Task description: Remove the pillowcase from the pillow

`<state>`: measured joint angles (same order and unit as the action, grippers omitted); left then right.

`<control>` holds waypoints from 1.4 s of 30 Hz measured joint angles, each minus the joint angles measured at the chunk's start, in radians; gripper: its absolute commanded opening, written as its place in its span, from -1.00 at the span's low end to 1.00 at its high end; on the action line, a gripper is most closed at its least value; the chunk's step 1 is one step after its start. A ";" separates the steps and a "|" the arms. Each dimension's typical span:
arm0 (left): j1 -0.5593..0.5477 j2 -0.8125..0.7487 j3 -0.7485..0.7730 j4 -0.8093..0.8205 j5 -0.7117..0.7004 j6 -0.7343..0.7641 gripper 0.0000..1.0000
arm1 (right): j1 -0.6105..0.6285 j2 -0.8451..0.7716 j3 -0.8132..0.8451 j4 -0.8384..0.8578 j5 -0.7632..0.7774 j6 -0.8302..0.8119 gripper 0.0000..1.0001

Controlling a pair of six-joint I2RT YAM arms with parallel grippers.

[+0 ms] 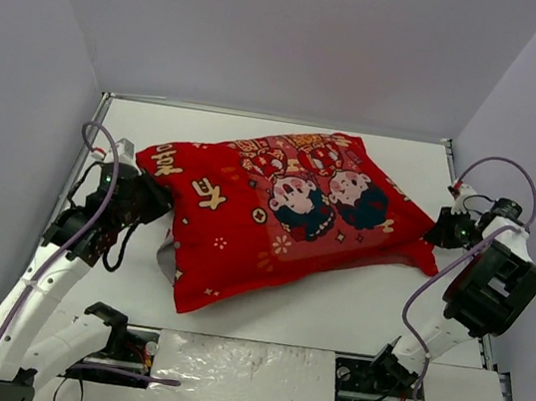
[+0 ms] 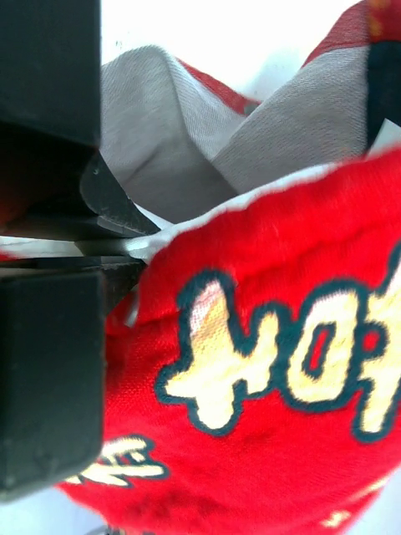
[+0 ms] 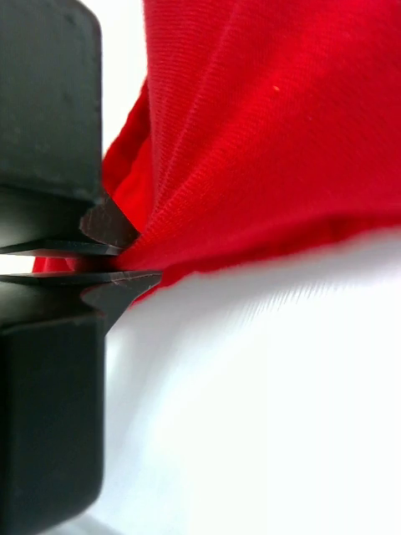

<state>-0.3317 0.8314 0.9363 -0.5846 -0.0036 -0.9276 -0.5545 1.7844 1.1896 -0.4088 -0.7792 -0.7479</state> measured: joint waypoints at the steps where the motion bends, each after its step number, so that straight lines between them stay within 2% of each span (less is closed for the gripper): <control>1: 0.025 0.000 0.010 -0.003 0.019 0.003 -0.95 | -0.020 -0.001 0.004 0.002 0.000 0.000 -1.00; 9: 0.186 0.005 0.031 -0.043 0.191 0.027 -0.95 | -0.079 -0.039 -0.047 0.023 0.019 0.027 -1.00; 18: 0.242 0.069 0.114 -0.062 0.306 0.057 -0.95 | -0.080 -0.134 -0.066 0.053 0.033 0.045 -1.00; 19: 0.244 0.071 0.116 -0.056 0.321 0.061 -0.95 | -0.080 -0.150 -0.066 0.050 0.024 0.035 -0.63; 21: 0.248 0.076 0.116 -0.045 0.349 0.067 -0.95 | -0.064 -0.177 -0.053 0.000 0.012 -0.041 -0.10; 22: 0.249 0.078 0.114 -0.035 0.362 0.071 -0.95 | -0.051 -0.188 -0.031 -0.056 0.005 -0.100 0.34; 23: 0.251 0.078 0.112 -0.025 0.375 0.077 -0.95 | -0.026 -0.200 -0.006 -0.111 -0.004 -0.167 0.51; 25: 0.251 0.071 0.087 0.018 0.405 0.086 -0.95 | 0.051 -0.234 0.042 -0.216 -0.034 -0.296 0.82; 28: 0.240 0.044 0.013 0.087 0.452 0.089 -0.95 | 0.212 -0.324 0.113 -0.321 -0.080 -0.394 0.98; 31: 0.189 0.032 -0.065 0.150 0.485 0.090 -0.95 | 0.400 -0.404 0.220 -0.360 -0.113 -0.386 0.98; 33: 0.112 0.037 -0.110 0.194 0.482 0.090 -0.95 | 0.534 -0.420 0.301 -0.340 -0.130 -0.302 0.93; 36: -0.035 0.067 -0.155 0.257 0.463 0.086 -0.95 | 0.750 -0.409 0.349 -0.208 -0.105 -0.043 0.86; 40: -0.213 0.137 -0.188 0.359 0.422 0.068 -0.95 | 1.030 -0.326 0.367 -0.048 0.027 0.279 0.81; 42: -0.254 0.156 -0.205 0.408 0.402 0.050 -0.95 | 1.115 -0.275 0.373 -0.003 0.072 0.375 0.81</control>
<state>-0.5858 0.9874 0.7311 -0.1768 0.3988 -0.8776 0.5602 1.5097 1.5623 -0.4114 -0.7067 -0.3729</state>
